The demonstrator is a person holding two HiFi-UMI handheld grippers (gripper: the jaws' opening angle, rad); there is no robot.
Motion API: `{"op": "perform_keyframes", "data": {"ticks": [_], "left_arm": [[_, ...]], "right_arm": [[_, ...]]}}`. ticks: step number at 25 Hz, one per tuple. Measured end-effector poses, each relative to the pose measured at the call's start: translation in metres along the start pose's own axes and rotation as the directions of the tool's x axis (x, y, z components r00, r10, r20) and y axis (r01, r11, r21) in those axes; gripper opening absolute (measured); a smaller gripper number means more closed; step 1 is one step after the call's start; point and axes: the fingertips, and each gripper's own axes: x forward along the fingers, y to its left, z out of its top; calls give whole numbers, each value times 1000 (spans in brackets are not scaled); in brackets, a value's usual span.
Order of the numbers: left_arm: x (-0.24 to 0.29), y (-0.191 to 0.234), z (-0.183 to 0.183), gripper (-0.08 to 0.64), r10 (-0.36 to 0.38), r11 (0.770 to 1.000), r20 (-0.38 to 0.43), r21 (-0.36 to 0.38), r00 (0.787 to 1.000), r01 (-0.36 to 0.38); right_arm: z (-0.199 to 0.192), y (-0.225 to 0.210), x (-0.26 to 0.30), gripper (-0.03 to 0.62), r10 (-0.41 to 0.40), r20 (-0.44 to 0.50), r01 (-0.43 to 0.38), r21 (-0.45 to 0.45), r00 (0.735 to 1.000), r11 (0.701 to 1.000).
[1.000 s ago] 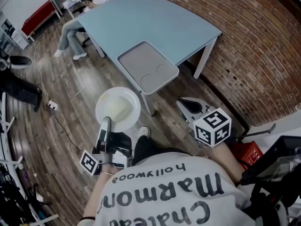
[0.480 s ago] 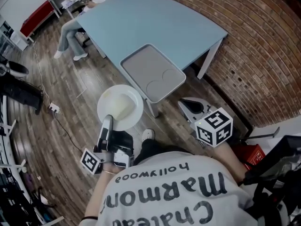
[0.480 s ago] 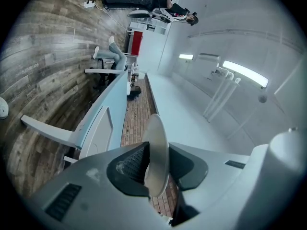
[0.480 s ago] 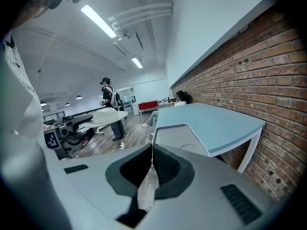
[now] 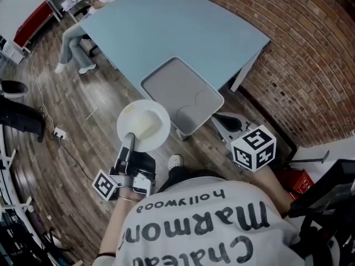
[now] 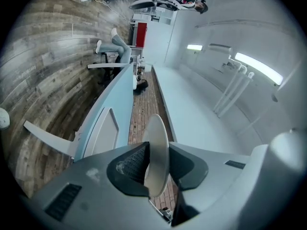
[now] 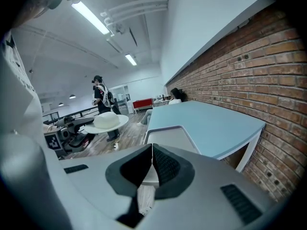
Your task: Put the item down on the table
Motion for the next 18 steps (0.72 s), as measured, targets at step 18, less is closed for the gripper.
{"op": "perform_keyframes", "data": {"ticks": [18], "left_arm": [[103, 22, 99, 83, -19, 1000, -180, -23, 983, 16]], "right_arm": [[54, -31, 95, 11, -114, 25, 112, 76, 993, 991]]}}
